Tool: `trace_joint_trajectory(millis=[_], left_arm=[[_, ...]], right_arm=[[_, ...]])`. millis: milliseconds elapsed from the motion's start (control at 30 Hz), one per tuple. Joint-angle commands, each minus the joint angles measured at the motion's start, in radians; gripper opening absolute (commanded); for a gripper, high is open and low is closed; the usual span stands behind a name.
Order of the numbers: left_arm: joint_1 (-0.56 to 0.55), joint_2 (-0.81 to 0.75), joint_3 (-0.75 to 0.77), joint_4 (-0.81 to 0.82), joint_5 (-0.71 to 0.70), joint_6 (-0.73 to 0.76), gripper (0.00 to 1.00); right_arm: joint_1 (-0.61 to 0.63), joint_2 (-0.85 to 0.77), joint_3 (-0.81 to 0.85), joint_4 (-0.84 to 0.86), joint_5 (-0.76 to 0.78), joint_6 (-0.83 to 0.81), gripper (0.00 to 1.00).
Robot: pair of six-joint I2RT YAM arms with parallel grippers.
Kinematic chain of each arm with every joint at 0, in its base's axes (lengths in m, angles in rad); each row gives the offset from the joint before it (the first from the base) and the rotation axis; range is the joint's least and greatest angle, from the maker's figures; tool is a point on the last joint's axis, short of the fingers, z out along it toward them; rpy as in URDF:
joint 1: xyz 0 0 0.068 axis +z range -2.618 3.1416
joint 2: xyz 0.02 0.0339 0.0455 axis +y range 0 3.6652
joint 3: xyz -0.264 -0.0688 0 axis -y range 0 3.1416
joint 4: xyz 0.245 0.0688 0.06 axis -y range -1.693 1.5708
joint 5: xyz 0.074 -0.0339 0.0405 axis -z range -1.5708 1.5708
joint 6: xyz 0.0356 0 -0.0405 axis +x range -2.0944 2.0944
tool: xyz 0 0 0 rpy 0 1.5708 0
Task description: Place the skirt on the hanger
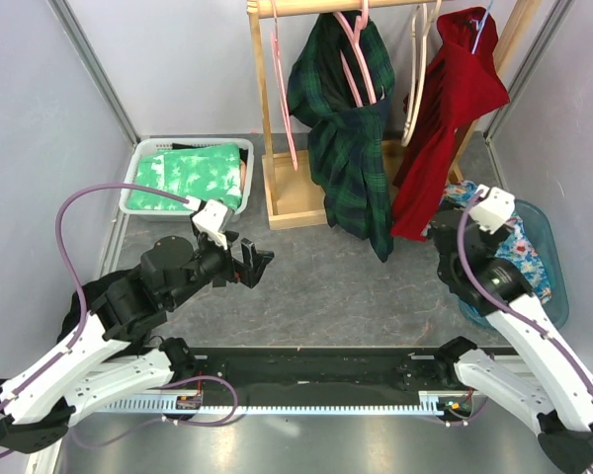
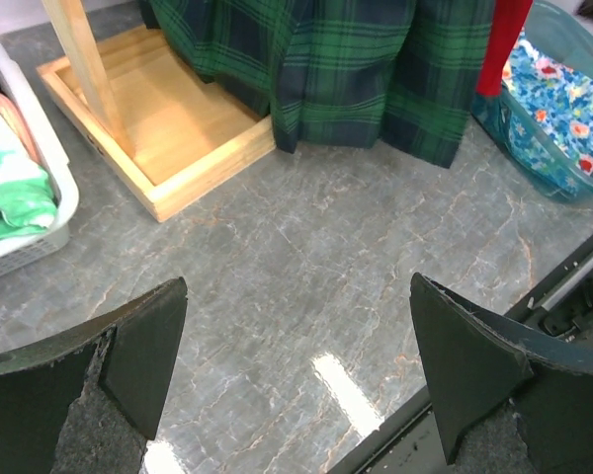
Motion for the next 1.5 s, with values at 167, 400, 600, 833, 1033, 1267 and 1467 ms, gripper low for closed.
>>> trace_joint_trajectory(millis=[167, 400, 600, 833, 1033, 1267, 1467], left_arm=[[-0.003, -0.040, -0.043, 0.051, 0.020, -0.062, 0.99], [-0.003, -0.037, -0.053, 0.053, 0.023, -0.054, 0.99], [-0.003, -0.038, -0.063, 0.058, 0.013, -0.051, 0.99], [-0.003, -0.035, -0.063, 0.058, 0.023, -0.051, 0.98], [-0.003, -0.046, -0.071, 0.056, 0.021, -0.049, 0.99], [-0.003, -0.043, -0.070, 0.056, 0.020, -0.048, 0.98], [-0.001, -0.037, -0.073, 0.055, 0.029, -0.049, 0.98]], right_arm=[[-0.130, 0.165, -0.084, 0.231, -0.066, -0.014, 0.89], [-0.265, 0.314, -0.129, 0.430, -0.210, -0.140, 0.82], [-0.291, 0.415, -0.134, 0.497, -0.233, -0.151, 0.80], [-0.322, 0.590, -0.071, 0.516, -0.198, -0.204, 0.80], [-0.322, 0.677, -0.009, 0.508, -0.111, -0.232, 0.83], [-0.337, 0.656, 0.012, 0.496, -0.045, -0.183, 0.77], [-0.377, 0.677, 0.052, 0.462, -0.080, -0.175, 0.41]])
